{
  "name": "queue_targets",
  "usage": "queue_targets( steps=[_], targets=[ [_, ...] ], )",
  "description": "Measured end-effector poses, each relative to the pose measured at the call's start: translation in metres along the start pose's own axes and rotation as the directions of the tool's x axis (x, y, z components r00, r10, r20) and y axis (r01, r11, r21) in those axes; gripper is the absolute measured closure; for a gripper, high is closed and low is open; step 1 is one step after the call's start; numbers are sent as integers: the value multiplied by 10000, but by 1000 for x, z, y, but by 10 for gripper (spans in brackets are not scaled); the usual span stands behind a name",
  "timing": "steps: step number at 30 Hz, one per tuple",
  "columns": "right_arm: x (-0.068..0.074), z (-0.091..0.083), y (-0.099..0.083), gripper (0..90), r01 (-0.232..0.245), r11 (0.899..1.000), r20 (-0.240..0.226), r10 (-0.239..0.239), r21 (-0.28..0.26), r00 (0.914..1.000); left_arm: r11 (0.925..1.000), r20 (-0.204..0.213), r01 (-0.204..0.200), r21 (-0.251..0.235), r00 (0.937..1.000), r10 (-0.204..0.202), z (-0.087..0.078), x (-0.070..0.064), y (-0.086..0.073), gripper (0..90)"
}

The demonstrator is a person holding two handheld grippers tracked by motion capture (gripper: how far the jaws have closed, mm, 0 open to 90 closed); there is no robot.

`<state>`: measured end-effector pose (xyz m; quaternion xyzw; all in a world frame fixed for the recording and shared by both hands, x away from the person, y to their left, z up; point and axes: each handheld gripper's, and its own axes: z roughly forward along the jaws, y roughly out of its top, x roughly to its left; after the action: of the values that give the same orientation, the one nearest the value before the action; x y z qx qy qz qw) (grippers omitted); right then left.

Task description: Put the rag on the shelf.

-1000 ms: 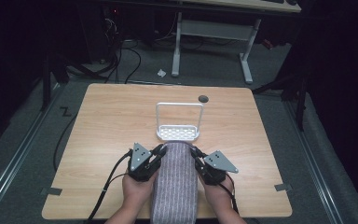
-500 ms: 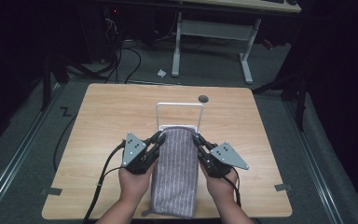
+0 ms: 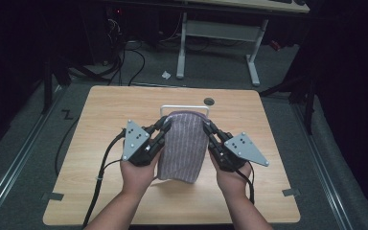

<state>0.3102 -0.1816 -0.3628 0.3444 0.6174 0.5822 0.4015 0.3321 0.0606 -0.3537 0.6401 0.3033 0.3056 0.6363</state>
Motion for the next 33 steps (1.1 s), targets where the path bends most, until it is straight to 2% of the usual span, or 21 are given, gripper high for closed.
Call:
queue_targets(
  steps=[7, 12, 23, 26, 33],
  targets=[
    [-7, 7, 25, 853, 216, 9994, 85, -214, -264, 9997, 9997, -96, -178, -160, 9998, 176, 10, 8, 17, 806],
    [-11, 12, 33, 853, 267, 9992, 73, -266, -281, 9996, 9997, -82, -170, -171, 9998, 168, 17, 14, 23, 807],
    [-25, 34, 42, 853, 395, 9991, 239, -392, -129, 9989, 9987, -210, -498, 73, 9985, 500, 45, 29, 29, 808],
    [-31, 43, 42, 853, 246, 9997, 223, -244, -86, 9995, 9986, -284, -521, 116, 9982, 524, 55, 36, 32, 807],
    [-47, 69, 41, 853, -41, 10000, 308, 42, -39, 9995, 9960, -433, -858, 231, 9953, 867, 79, 51, 39, 807]
  ],
)
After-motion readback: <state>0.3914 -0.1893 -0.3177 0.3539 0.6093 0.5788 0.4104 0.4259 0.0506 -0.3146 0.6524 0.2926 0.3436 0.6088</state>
